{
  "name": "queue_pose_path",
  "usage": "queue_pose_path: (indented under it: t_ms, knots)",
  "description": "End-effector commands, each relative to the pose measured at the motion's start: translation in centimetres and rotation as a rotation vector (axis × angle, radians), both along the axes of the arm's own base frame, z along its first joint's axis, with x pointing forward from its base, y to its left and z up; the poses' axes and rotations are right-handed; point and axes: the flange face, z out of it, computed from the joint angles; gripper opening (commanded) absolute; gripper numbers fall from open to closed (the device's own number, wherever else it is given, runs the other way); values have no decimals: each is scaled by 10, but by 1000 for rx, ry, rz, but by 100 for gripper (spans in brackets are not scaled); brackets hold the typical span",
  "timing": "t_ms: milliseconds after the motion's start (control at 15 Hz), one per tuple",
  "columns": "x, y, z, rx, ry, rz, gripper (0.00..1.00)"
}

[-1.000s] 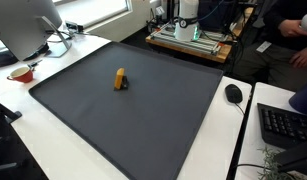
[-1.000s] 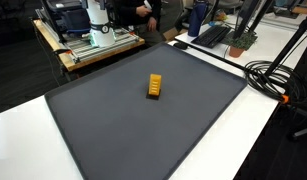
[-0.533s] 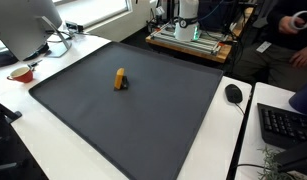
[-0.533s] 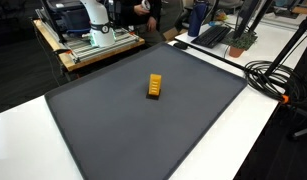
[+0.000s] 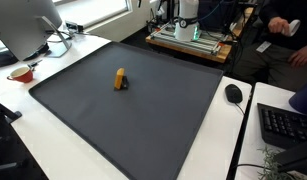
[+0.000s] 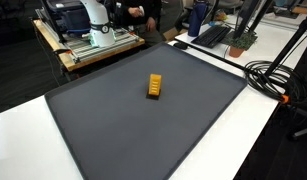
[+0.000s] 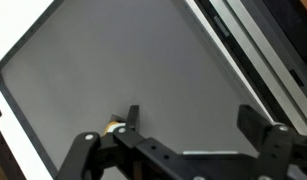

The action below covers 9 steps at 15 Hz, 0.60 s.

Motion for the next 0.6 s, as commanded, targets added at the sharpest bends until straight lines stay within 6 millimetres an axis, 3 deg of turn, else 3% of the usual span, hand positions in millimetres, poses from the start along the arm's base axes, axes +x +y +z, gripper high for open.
queue_pose_path:
  t_ms: [0, 267, 533]
  knots:
    - [27, 45, -37, -90, 88, 154, 100]
    - [53, 94, -72, -188, 178, 330, 100]
    - [93, 126, -100, -300, 246, 494, 100]
